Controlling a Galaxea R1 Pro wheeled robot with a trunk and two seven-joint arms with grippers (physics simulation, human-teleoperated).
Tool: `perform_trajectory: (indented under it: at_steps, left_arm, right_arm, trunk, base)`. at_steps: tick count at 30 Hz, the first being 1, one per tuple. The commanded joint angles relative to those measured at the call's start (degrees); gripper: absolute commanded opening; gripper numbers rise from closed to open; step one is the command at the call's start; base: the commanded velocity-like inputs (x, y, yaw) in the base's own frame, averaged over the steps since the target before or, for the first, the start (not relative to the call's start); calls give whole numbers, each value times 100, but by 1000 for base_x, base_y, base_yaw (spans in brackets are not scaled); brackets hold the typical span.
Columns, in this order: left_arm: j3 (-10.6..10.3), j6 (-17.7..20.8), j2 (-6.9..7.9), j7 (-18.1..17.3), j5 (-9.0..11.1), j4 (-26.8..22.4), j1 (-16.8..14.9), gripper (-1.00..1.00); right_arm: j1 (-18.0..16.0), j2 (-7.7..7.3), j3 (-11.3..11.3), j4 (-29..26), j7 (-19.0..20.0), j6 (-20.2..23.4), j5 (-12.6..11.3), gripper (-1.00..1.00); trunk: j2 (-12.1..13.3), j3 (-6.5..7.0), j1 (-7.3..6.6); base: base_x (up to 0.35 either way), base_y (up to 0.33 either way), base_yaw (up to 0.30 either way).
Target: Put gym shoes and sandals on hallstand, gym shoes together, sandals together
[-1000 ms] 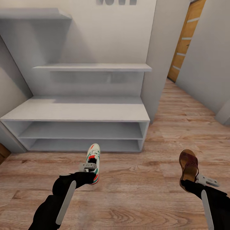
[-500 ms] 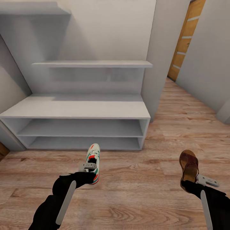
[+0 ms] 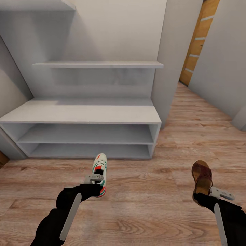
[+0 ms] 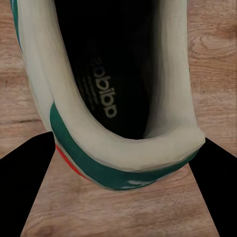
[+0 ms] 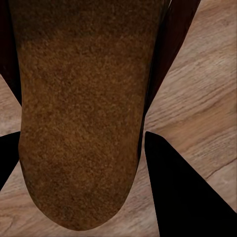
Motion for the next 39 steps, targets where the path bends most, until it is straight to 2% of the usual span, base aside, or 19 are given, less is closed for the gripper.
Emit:
perform_trajectory:
  at_steps: [1, 29, 39]
  left_arm:
    - [2, 26, 0, 8, 24, -5, -3, -100]
    - [3, 18, 4, 3, 24, -5, -3, -100]
    - [3, 18, 4, 1, 24, -5, -3, -100]
  right_arm:
    - [-4, -1, 2, -5, -13, 30, 7, -100]
    - [-4, 0, 2, -5, -15, 30, 7, -100]
    - [-4, 0, 2, -5, -13, 30, 7, -100]
  trunk:
    - [-44, -23, 22]
    - [-1167, -526, 636]
    - [-1180, -747, 662]
  base:
    - [0, 0, 0]
    - [0, 0, 0]
    - [0, 0, 0]
